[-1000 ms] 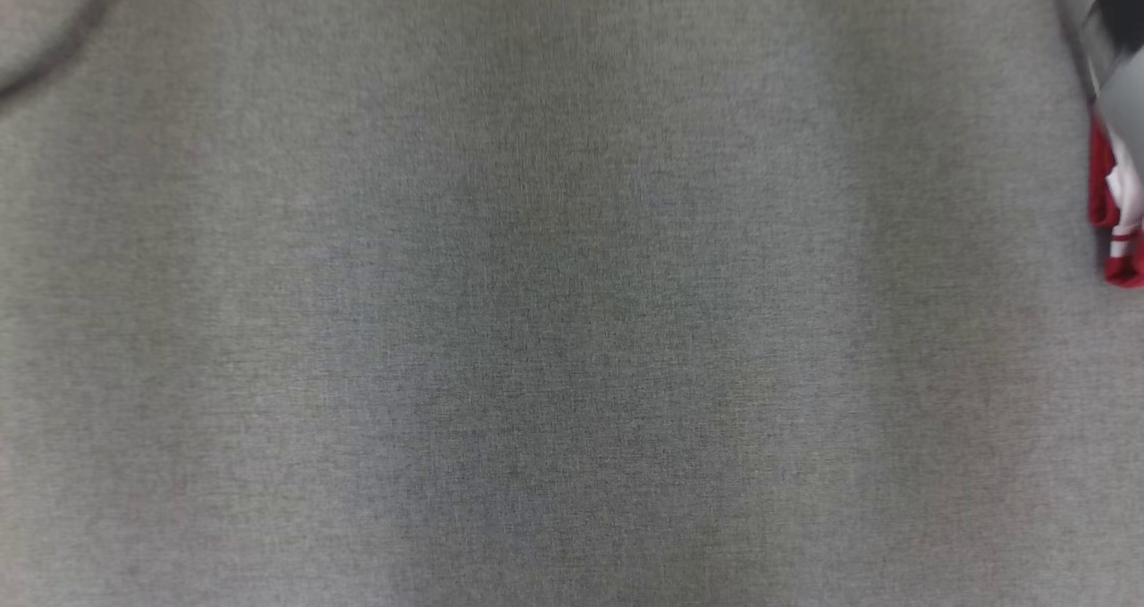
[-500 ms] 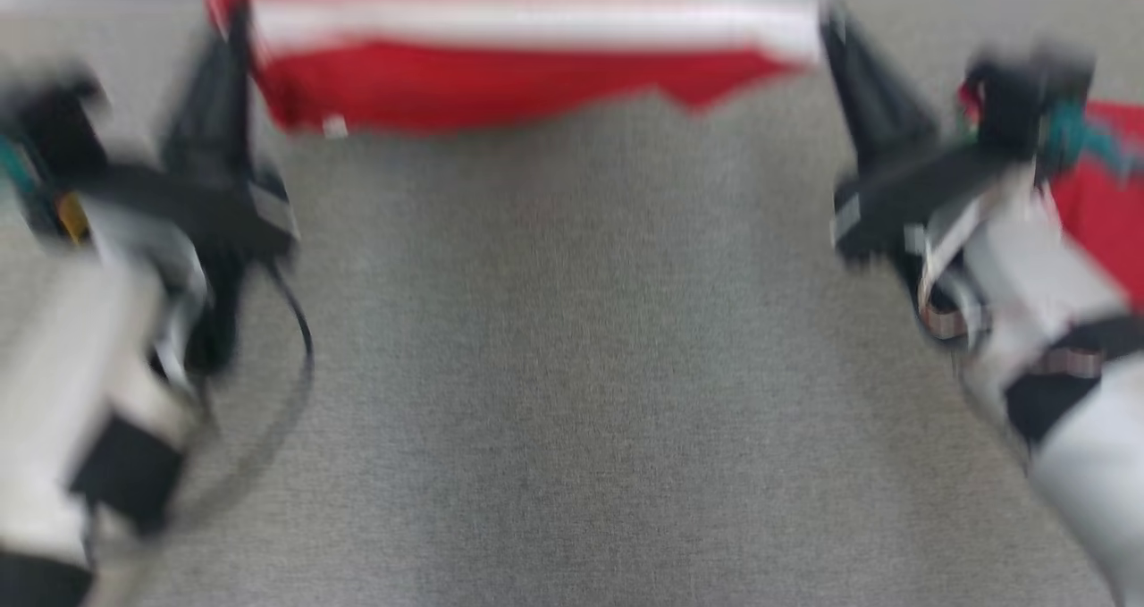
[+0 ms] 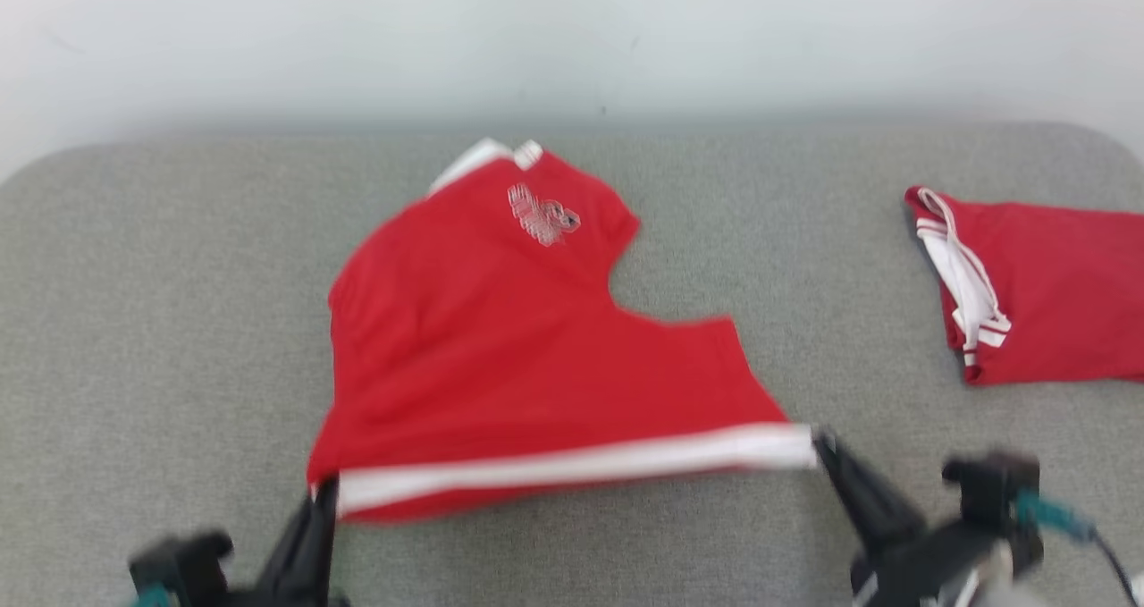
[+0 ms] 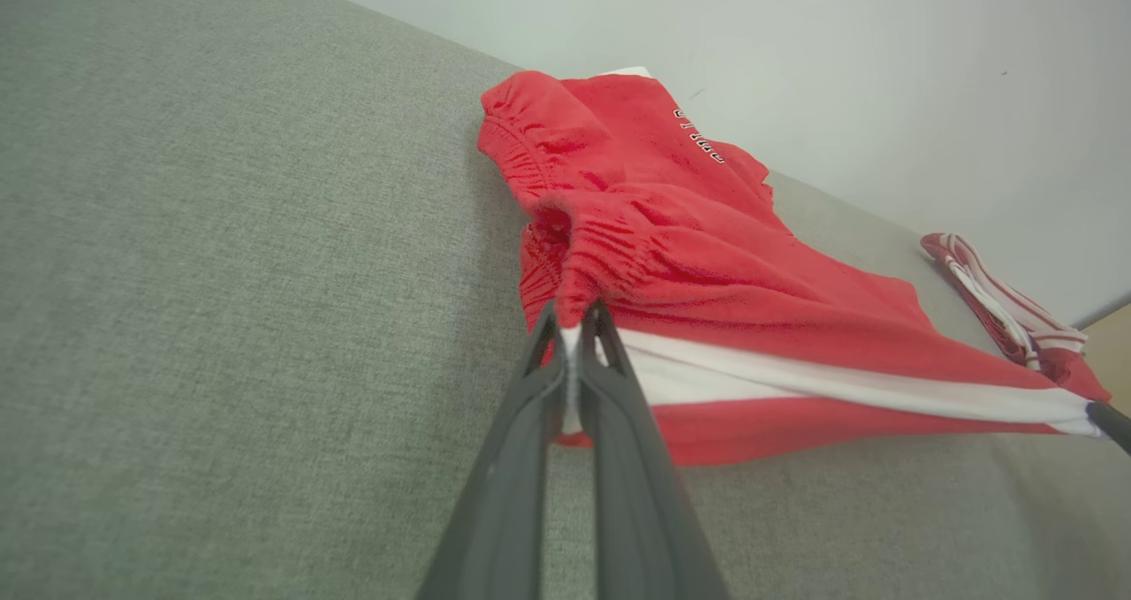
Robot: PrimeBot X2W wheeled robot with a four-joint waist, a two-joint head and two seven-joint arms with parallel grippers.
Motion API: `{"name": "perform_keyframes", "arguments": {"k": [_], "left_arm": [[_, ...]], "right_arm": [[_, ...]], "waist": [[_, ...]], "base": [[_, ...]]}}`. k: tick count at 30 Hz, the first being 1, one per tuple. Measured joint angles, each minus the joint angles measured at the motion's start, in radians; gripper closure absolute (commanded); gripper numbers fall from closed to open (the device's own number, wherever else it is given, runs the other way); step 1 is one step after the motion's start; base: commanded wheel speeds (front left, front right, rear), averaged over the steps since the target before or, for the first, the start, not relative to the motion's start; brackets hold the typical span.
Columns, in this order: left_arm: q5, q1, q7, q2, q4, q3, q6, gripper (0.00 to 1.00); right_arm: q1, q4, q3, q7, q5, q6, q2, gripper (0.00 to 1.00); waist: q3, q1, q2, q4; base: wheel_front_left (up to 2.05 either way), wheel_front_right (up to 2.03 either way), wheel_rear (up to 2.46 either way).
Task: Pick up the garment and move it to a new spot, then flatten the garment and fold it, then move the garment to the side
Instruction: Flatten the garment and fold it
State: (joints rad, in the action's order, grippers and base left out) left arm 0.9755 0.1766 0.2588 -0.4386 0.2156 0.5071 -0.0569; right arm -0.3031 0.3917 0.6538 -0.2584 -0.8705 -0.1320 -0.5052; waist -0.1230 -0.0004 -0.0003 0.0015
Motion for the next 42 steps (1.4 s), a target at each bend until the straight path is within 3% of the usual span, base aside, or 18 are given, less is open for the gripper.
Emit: {"name": "perform_keyframes", "arguments": {"k": [10, 19, 29, 38, 42], "left_arm": [[-0.175, -0.223, 0.001, 0.018, -0.003, -0.059, -0.077, 1.00], [-0.230, -0.258, 0.001, 0.053, -0.011, -0.097, -0.058, 1.00], [-0.263, -0.076, -0.010, 0.062, -0.043, -0.118, -0.013, 1.00], [-0.263, 0.229, -0.045, 0.119, 0.100, -0.100, 0.058, 1.00], [-0.263, 0.305, -0.046, 0.151, 0.164, -0.090, 0.076, 1.00]], "right_arm": [[0.320, -0.153, -0.014, 0.120, -0.004, 0.000, 0.002, 1.00], [0.367, -0.256, -0.144, 0.190, 0.103, 0.000, 0.018, 1.00], [0.042, -0.253, -0.203, 0.259, 0.224, 0.000, 0.010, 1.00], [-0.413, 0.018, -0.067, 0.273, 0.260, 0.000, 0.033, 1.00], [-0.538, 0.131, -0.014, 0.271, 0.252, 0.000, 0.059, 1.00]], "waist": [[0.081, 0.0002, 0.0000, 0.014], [0.108, 0.0003, 0.0002, 0.024], [0.058, 0.0006, 0.0003, 0.058], [-0.057, 0.0007, 0.0004, 0.104], [-0.098, 0.0008, 0.0004, 0.126]], "base": [[0.00, 0.00, 0.00], [0.00, 0.00, 0.00], [0.00, 0.00, 0.00], [0.00, 0.00, 0.00], [0.00, 0.00, 0.00]]}}
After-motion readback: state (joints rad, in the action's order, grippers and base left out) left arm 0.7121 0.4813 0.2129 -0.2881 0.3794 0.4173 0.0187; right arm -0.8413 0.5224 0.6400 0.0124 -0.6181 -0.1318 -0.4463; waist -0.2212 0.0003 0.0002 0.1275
